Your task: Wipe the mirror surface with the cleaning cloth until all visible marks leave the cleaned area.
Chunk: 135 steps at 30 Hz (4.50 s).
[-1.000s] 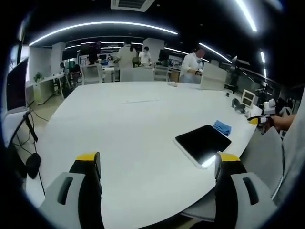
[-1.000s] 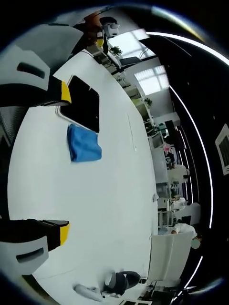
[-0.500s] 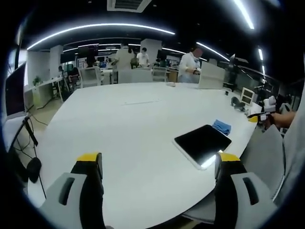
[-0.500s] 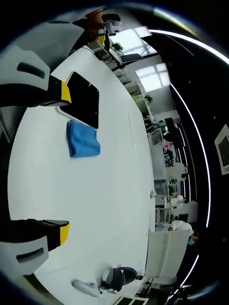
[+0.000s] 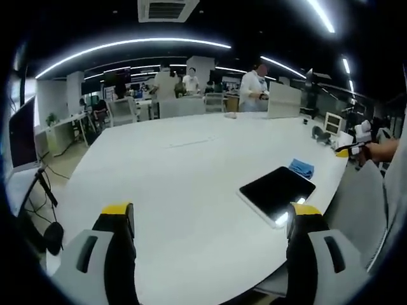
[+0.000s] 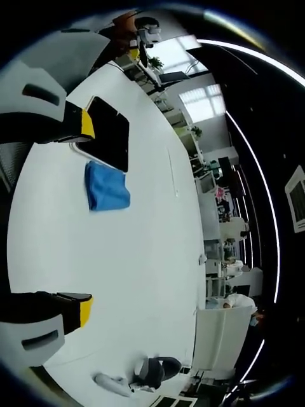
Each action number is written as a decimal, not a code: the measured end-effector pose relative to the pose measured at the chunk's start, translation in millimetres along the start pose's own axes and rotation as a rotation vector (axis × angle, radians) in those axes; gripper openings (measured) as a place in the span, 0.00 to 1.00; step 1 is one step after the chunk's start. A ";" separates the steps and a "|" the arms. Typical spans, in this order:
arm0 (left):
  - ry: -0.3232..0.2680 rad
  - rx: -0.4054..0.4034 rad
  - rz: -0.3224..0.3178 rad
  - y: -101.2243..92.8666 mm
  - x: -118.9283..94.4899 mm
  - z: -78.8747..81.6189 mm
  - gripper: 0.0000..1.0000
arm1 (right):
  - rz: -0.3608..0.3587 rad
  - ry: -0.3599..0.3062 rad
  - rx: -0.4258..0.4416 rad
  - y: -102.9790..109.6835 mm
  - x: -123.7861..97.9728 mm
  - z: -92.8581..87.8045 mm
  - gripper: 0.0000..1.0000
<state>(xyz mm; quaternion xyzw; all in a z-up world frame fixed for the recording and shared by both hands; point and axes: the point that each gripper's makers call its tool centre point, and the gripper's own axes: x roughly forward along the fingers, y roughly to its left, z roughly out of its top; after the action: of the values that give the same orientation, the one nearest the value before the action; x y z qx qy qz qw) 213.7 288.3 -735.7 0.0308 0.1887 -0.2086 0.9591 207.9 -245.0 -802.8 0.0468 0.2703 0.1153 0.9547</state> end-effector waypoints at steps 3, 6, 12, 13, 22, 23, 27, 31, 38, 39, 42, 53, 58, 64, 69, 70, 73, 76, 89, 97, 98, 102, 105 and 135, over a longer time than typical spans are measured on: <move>0.000 0.012 0.009 3.2 0.8 -0.3 0.99 | 0.003 -0.005 -0.005 -0.5 2.8 4.3 0.97; 0.002 0.010 0.008 10.9 2.8 -4.7 0.99 | 0.010 -0.008 -0.017 0.3 7.2 11.6 0.97; 0.003 -0.006 0.007 4.9 4.5 -4.5 0.99 | 0.015 -0.023 -0.025 0.9 30.2 32.3 0.94; 0.000 -0.017 0.004 2.8 4.7 -3.9 0.99 | 0.014 -0.021 -0.031 2.9 35.7 35.7 0.93; -0.012 -0.043 0.016 -5.6 -1.3 1.0 0.99 | 0.006 0.032 -0.065 21.5 78.7 34.4 0.80; -0.011 -0.046 0.015 -6.5 -2.1 0.9 0.99 | 0.007 0.043 -0.068 22.9 83.9 31.7 0.77; 0.004 -0.042 0.005 -8.9 -2.6 -2.8 0.99 | 0.014 0.102 -0.124 33.9 104.5 20.9 0.64; 0.020 -0.021 -0.016 -8.2 -3.1 -2.6 0.99 | 0.020 0.130 -0.128 40.9 118.3 10.6 0.52; 0.023 -0.048 -0.011 -3.4 6.9 -6.5 0.99 | 0.022 0.215 -0.148 46.1 119.0 -9.8 0.33; 0.028 -0.037 -0.017 -3.2 8.6 -8.2 0.99 | 0.022 0.224 -0.158 47.2 119.0 -10.7 0.31; 0.049 -0.041 -0.040 0.3 14.3 -11.1 0.99 | 0.002 0.239 -0.157 47.0 117.6 -9.7 0.23; 0.037 -0.037 -0.049 9.0 18.6 -1.4 0.99 | -0.042 0.412 -0.203 49.8 119.9 -44.5 0.18; 0.042 -0.031 -0.057 7.5 21.4 -0.9 0.99 | -0.051 0.343 -0.176 48.5 122.7 -34.9 0.12; 0.045 -0.034 -0.052 13.1 23.2 0.8 0.99 | -0.077 0.363 -0.169 47.0 122.8 -34.4 0.01; 0.037 -0.037 -0.036 10.6 21.7 1.1 0.99 | -0.089 0.377 -0.121 44.0 123.9 -34.7 0.00; 0.034 -0.037 -0.031 8.9 20.5 2.0 0.99 | -0.090 0.378 -0.114 43.9 124.1 -34.6 0.00; 0.036 -0.053 -0.021 11.2 19.3 -1.7 0.99 | -0.093 0.369 -0.058 43.9 123.9 -34.7 0.00; 0.042 -0.045 -0.029 8.6 18.4 -3.2 0.99 | -0.092 0.377 0.013 42.4 124.2 -33.8 0.00; 0.029 -0.018 -0.062 14.0 24.9 6.3 0.99 | -0.046 0.300 0.158 59.5 124.8 17.1 0.00; 0.015 -0.026 -0.056 19.3 17.8 5.1 0.99 | 0.029 0.268 0.246 92.3 130.0 38.8 0.00; 0.016 -0.026 -0.055 19.3 16.1 4.1 0.99 | 0.036 0.265 0.251 96.5 132.2 40.5 0.00; 0.017 -0.028 -0.049 21.6 11.2 3.0 0.99 | 0.054 0.282 0.255 108.2 143.4 34.3 0.00; 0.013 -0.031 -0.042 25.6 6.3 3.9 0.99 | 0.058 0.304 0.246 116.2 152.2 22.4 0.00; 0.032 -0.013 -0.023 33.3 -0.8 -0.3 0.99 | -0.003 0.386 0.181 122.8 168.7 -13.1 0.00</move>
<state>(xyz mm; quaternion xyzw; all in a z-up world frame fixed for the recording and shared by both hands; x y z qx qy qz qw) 226.6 319.0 -736.3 0.0259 0.2058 -0.2181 0.9536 316.7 -84.2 -880.5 0.1088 0.4577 0.0957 0.8772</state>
